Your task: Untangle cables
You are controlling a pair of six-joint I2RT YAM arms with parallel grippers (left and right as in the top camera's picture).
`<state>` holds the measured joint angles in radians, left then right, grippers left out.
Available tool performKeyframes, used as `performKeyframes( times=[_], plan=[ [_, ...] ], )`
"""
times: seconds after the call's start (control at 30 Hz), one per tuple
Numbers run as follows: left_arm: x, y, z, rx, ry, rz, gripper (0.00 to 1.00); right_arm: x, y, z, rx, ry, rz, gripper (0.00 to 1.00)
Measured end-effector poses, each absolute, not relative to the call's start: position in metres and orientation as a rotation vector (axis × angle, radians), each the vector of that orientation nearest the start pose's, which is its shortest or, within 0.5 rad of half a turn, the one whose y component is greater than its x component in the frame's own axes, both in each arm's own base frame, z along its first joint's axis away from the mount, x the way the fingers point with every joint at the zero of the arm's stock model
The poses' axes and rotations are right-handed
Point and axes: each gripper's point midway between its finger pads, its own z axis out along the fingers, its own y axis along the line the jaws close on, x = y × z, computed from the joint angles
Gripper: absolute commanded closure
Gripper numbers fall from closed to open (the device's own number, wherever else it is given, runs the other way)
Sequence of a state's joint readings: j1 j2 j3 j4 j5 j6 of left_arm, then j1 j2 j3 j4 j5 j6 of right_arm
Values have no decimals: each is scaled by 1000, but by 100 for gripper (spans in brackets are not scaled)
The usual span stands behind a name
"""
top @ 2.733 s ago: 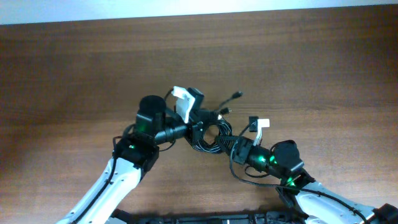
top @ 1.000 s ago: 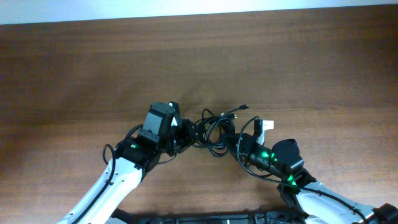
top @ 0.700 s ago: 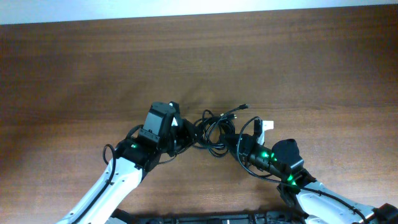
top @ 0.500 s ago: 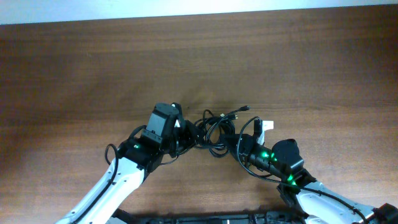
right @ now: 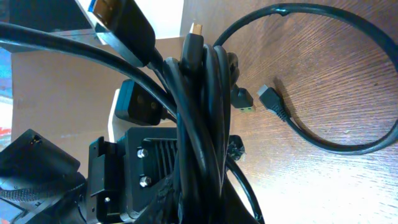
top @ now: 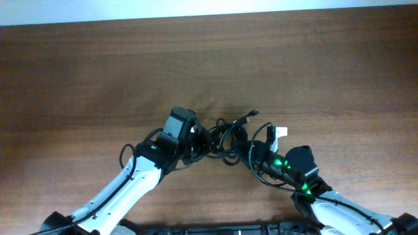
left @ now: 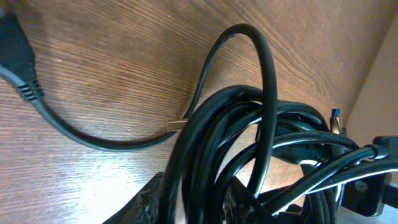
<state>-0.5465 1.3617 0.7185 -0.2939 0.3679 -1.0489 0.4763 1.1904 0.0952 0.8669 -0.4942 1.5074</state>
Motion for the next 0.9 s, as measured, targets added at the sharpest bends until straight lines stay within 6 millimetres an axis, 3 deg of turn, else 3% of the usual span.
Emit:
performKeyframes(
  times=[0.1,0.23,0.3,0.43,0.5,0.53,0.67,0.8,0.9],
  plan=[
    [257,-233,86,-506,2714,-1018,100,236,213,117,686,2090,1731,87],
    [258,-235,87,-499,2706,-1021,100,236,213,118,604,2086,1692,56],
    [263,-234,88,-473,2685,-1024,100,236,211,108,456,2118,1570,24],
    [289,-198,92,-630,2614,-987,100,235,209,99,302,2134,1455,8],
    [291,-181,91,-823,2598,-978,100,234,210,100,267,2132,1447,7],
    [285,-171,83,-1072,2599,-966,100,232,211,100,246,2134,1454,7],
    [264,-168,73,-1566,2560,-962,100,224,221,105,156,2124,1473,17],
    [259,-176,77,-1730,2534,-1032,100,211,241,110,-22,2076,1407,35],
    [256,-181,79,-1778,2542,-1075,100,212,245,112,-46,2037,1325,49]
  ],
)
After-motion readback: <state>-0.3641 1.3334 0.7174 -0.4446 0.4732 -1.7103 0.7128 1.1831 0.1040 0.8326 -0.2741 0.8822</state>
